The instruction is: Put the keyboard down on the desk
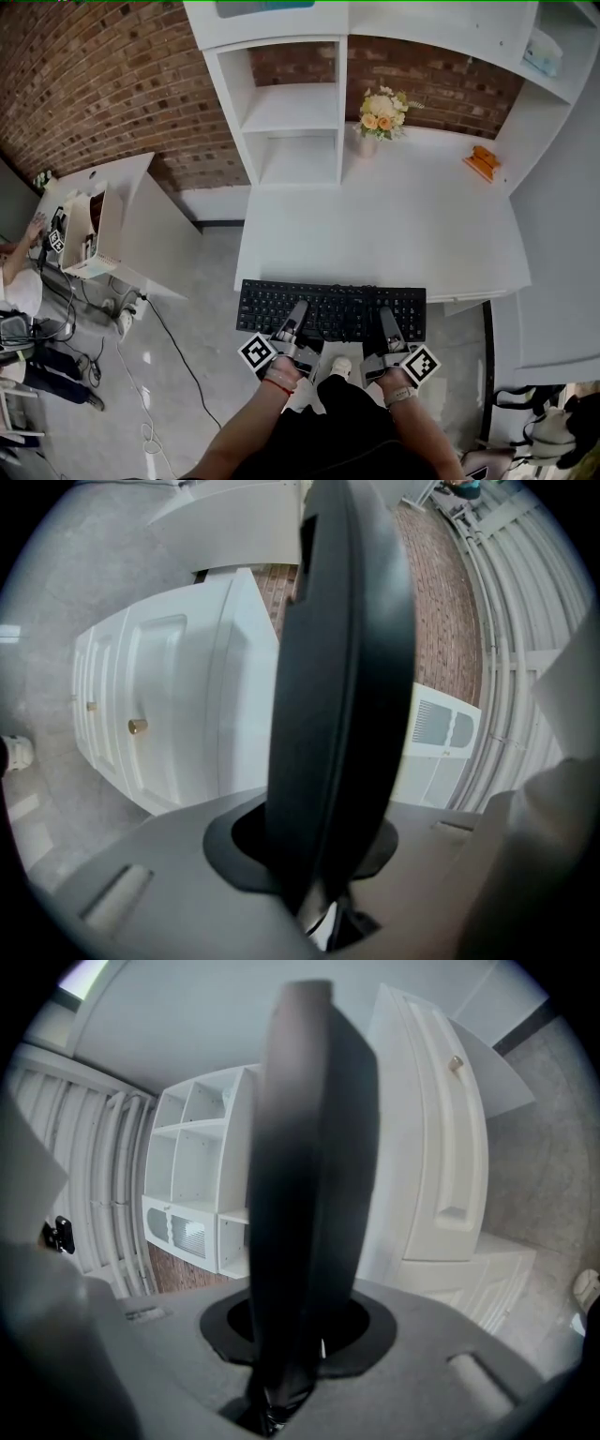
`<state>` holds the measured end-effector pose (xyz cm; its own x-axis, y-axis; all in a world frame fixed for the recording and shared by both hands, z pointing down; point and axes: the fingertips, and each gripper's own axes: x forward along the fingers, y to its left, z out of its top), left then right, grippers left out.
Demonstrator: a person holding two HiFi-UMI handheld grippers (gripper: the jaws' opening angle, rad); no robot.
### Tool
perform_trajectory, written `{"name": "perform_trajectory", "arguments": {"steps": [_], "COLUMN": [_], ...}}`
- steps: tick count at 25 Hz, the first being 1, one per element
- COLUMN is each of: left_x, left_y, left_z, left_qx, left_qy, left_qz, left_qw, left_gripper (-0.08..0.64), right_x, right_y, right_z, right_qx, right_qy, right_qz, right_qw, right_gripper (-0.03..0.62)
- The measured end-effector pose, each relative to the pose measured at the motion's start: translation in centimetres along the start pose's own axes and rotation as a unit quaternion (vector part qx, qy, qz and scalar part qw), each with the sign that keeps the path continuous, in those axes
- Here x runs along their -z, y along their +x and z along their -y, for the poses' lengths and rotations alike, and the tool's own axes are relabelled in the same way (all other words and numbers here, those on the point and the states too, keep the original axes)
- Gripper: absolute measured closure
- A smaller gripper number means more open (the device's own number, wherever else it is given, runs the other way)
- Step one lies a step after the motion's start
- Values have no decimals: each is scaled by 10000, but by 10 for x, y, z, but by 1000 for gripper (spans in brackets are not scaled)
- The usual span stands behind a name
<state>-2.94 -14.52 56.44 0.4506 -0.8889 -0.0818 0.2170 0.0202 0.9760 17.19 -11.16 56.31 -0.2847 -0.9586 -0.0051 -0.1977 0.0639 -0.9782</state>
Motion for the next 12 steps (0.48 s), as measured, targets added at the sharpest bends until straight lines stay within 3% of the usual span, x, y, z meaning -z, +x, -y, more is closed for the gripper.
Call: {"name": "perform_trajectory", "arguments": {"steps": [12], "left_x": [-3], "left_y": [44], "left_z": [-13], "left_qx": [-174], "left_qy": [124], "left_qz": [141], "left_qw": [9997], "left_gripper": [483], "right_x": [-30], "right_y": [37], "right_z": [23], "right_qx": [96], "right_qy": [170], "right_qz": [-256], "right_qw": [9995], "right_gripper": [511]}}
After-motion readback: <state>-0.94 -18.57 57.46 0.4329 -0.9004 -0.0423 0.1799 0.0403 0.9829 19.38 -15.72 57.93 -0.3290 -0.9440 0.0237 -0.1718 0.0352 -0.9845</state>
